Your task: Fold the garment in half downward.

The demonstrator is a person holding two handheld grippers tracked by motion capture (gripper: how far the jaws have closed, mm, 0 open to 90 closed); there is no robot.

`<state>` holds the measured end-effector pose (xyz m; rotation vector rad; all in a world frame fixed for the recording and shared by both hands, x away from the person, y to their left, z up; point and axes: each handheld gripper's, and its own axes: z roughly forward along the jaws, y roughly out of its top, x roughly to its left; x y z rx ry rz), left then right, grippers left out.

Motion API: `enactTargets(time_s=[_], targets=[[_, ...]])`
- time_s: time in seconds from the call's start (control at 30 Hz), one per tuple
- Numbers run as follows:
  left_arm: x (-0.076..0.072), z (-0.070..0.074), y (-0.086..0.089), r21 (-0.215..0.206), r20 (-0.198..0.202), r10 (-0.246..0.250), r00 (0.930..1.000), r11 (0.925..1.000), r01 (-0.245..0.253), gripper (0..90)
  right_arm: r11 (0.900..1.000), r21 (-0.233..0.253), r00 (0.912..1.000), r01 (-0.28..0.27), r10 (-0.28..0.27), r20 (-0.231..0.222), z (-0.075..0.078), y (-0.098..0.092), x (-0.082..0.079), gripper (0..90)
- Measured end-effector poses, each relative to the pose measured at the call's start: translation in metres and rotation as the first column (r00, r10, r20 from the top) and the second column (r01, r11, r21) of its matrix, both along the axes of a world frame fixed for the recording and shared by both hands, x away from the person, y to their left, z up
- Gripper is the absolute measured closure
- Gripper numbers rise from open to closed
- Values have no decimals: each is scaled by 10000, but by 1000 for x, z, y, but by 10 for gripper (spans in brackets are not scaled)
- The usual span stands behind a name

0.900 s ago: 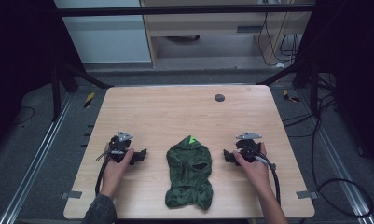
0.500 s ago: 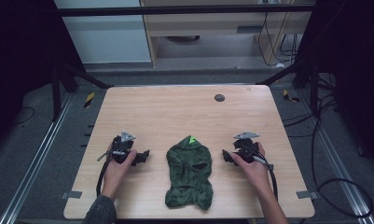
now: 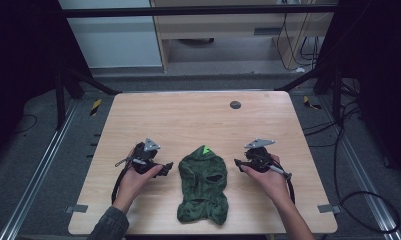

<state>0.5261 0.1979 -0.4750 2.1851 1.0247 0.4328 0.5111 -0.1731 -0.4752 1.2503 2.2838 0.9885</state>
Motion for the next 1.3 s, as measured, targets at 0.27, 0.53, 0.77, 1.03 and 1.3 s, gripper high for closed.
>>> enactTargets(time_s=[0.27,0.53,0.77,1.03,1.3], targets=[[15,10,-18,286,-71,-600,9982,9978,602,90,9977,193,9979,-651,651,-14,12,16,10,611],[27,20,-27,385,-360,-1208,9920,9918,1221,305,9881,-88,9881,-1537,1536,-112,21,40,19,737],[32,12,-42,504,-572,-1556,9862,9861,1585,410,9818,-107,9801,-1898,1889,-605,17,55,30,787],[39,4,-48,354,-881,-1599,9832,9859,1635,480,9827,-105,9791,-1849,1833,-886,8,60,47,770],[40,-6,-53,473,-1117,-1612,9806,9848,1673,481,9796,-282,9743,-1989,1945,-1136,0,61,49,780]])
